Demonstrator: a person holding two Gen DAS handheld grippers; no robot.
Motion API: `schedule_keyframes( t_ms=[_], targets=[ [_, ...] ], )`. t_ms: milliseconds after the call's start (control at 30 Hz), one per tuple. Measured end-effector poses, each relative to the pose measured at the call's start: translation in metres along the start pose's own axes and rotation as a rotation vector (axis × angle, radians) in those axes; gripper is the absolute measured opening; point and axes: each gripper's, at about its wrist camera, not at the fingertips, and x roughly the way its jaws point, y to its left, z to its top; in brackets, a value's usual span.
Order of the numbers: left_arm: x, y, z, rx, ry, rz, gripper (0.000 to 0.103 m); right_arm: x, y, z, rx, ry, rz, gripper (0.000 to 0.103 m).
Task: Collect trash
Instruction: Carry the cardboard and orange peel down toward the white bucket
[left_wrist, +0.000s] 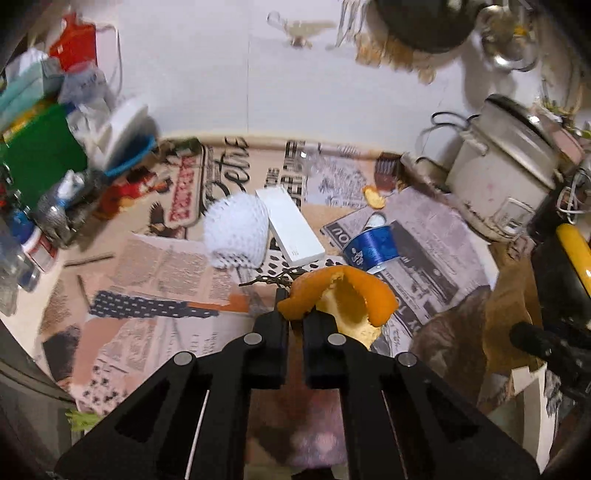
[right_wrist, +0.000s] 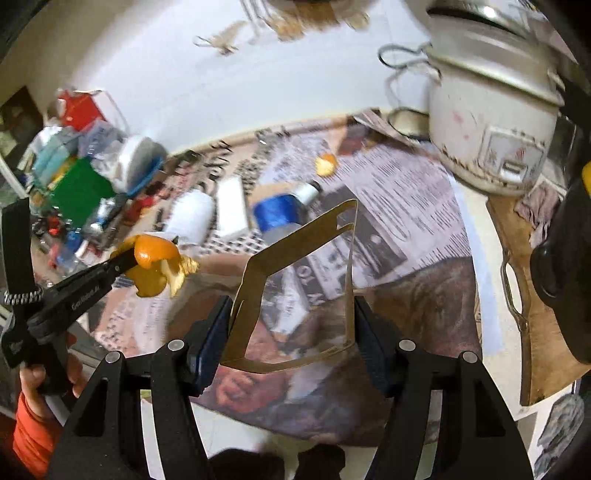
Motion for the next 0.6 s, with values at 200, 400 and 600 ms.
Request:
schedule_keyframes(
  t_ms=[200,400,600],
  targets=[
    [-0.061,0.014,-0.021,0.058,-0.070,-0.017,0.004,-0.037,0.039,-0.017,-0.017,-0.084,0.013,0.061],
    [-0.112,0.047,-0.061,0.090,-0.087,-0.060,0.004,-0.057,0.085,-0.060,-0.012,-0.150,-0.024,0.061],
    [-0.159,0.087,-0.119,0.124,-0.089,-0.065,0.005,-0.068,0.133,-0.116,0.021,-0.144,-0.017,0.061]
  ],
)
